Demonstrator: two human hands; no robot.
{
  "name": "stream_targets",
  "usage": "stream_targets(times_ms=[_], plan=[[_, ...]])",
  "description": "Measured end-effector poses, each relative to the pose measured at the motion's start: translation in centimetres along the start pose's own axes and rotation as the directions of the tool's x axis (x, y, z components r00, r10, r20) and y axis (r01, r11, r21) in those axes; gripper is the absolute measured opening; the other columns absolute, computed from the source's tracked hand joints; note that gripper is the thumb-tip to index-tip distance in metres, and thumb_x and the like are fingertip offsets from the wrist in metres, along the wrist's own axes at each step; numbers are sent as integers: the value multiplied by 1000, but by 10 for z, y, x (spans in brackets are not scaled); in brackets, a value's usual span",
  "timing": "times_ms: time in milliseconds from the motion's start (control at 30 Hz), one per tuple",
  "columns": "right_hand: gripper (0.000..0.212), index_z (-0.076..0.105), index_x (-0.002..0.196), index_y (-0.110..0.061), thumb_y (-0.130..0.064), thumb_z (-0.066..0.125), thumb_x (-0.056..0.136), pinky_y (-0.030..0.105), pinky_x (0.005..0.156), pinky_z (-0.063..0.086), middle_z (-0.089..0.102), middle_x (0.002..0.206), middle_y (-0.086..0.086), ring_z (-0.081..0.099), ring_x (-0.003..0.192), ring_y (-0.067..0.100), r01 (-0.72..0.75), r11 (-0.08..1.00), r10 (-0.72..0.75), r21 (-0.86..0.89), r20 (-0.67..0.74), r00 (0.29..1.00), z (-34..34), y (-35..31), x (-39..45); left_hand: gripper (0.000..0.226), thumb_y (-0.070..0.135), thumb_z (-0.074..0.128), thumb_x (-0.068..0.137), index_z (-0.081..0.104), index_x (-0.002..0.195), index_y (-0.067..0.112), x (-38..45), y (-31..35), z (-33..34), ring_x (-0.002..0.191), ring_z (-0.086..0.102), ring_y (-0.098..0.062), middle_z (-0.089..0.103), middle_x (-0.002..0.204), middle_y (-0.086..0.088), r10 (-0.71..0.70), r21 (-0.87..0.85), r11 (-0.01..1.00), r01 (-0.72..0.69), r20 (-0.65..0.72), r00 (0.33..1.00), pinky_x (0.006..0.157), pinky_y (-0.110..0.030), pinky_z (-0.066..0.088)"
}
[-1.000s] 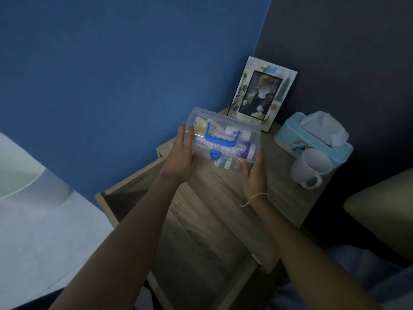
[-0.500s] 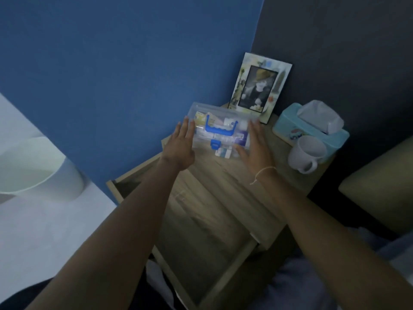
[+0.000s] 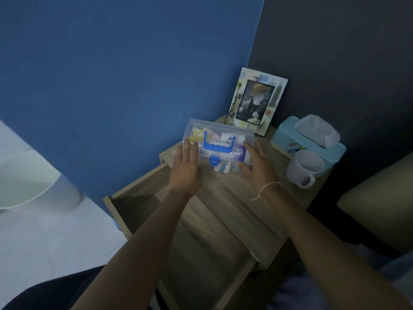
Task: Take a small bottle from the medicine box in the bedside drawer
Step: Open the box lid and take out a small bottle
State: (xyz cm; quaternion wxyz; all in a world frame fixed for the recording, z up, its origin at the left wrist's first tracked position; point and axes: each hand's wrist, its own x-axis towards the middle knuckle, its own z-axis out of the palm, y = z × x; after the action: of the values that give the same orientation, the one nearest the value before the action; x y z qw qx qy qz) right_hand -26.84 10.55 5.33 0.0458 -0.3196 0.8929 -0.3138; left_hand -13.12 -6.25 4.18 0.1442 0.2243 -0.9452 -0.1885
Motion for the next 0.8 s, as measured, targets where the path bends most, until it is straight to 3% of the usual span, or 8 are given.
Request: stream_targets(times_ms=[67,133,233,367,500,633,800], plan=[[73,29,148,-22,-24,68,86,45,110,37,11,161,10,29,142,28,-28,999,27,28,35,999,-2,1,4,50,9,54,87,41,134,2,-4,6,7,133,37,-35,37,144,-22,-57,-104,994,36,-202,978,109,-41,37],[77,26,149,-23,-24,69,85,44,109,38,23,158,10,37,138,28,-41,998,38,56,61,997,0,1,7,30,13,55,89,53,117,4,-8,11,15,111,53,-30,51,123,-17,-185,-235,964,124,-258,948,92,-37,47],[73,28,148,-23,-22,67,87,44,105,42,35,152,9,44,132,26,-40,996,40,83,3,999,6,1,4,33,35,50,95,59,110,7,-4,17,26,102,56,-24,57,114,-11,-333,-385,882,272,-101,937,85,-36,50],[69,31,147,-23,-22,67,87,40,107,39,30,154,11,39,136,26,-49,996,54,72,-71,996,17,2,-1,54,56,40,93,64,104,9,9,22,30,95,62,-21,67,104,-8,-337,-483,826,291,-10,941,83,-40,53],[67,30,147,-22,-22,64,89,43,109,37,25,156,12,35,139,26,-51,993,58,105,-65,996,20,1,-4,57,66,44,86,65,86,13,18,30,32,79,62,-15,68,84,0,-452,-557,721,413,74,889,70,-31,48],[67,29,147,-24,-21,63,90,47,108,39,24,157,12,36,139,27,-65,991,70,115,-45,997,19,0,-4,52,67,51,80,64,83,16,21,30,35,73,59,-8,63,76,6,-512,-628,611,483,151,845,61,-23,41],[68,29,147,-24,-21,64,89,46,109,38,25,157,11,35,139,27,-70,990,75,121,-39,996,18,0,-4,47,58,60,81,67,82,12,21,25,36,69,57,-7,63,73,5,-489,-671,559,487,207,847,60,-21,41]])
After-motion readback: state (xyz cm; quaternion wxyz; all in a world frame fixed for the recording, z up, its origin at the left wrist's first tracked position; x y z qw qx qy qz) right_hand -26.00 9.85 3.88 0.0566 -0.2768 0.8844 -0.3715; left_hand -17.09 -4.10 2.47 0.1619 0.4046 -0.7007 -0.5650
